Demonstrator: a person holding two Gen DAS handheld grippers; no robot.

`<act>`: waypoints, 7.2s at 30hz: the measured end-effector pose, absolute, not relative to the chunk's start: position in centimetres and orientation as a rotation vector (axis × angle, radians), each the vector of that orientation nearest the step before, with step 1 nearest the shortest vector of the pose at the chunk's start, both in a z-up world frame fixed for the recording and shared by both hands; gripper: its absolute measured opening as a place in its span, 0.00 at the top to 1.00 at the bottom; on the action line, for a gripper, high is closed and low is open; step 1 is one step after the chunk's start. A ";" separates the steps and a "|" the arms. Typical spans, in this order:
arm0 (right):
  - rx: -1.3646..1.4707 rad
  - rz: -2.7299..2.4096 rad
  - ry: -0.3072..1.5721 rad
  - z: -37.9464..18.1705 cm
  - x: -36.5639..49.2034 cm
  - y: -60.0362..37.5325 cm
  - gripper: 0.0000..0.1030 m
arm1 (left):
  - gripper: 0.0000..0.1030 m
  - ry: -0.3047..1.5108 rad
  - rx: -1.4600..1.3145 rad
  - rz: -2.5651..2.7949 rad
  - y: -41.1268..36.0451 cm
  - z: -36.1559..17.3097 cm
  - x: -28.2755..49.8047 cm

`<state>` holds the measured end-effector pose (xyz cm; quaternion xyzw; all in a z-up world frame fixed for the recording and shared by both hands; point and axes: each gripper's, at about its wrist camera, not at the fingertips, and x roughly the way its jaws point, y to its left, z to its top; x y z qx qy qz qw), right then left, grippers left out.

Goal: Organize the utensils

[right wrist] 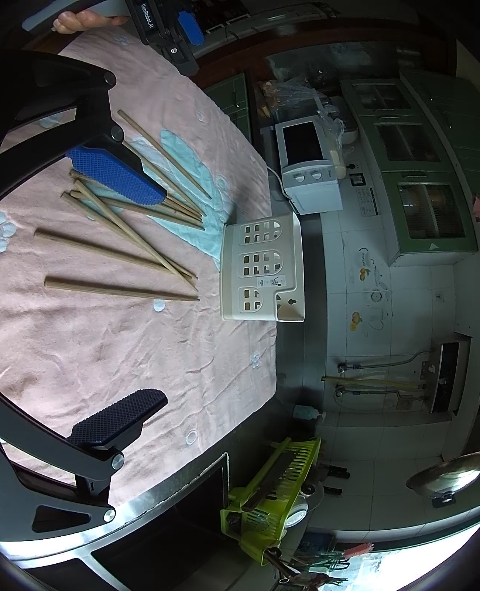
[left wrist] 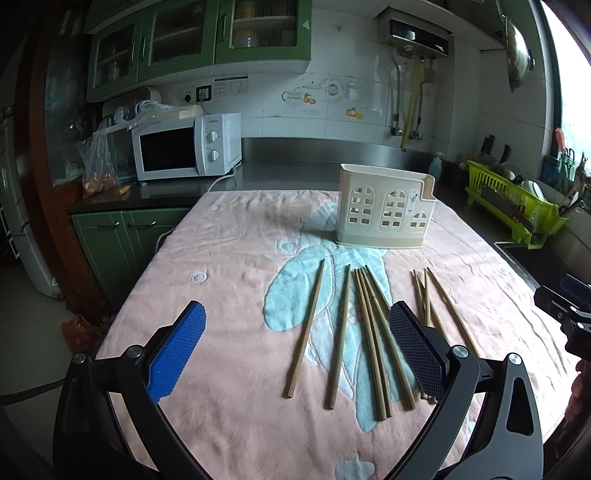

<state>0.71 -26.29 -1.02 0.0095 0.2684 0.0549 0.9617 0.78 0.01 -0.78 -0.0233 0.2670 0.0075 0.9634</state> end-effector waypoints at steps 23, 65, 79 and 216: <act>0.020 0.110 0.545 -1.2 0.7 -26.3 0.06 | 0.05 0.543 -0.049 0.018 0.0 -1.2 1.0; 0.026 0.150 0.692 -7.4 2.0 -26.0 0.23 | 0.50 0.782 -0.036 -0.075 0.7 -9.9 4.9; 0.036 0.187 0.782 -9.9 3.3 -25.4 0.38 | 0.77 0.862 -0.049 -0.141 0.2 -12.0 8.0; 0.101 0.339 0.666 0.1 9.4 -26.4 0.74 | 0.47 0.464 -0.068 -0.200 -2.1 8.6 15.3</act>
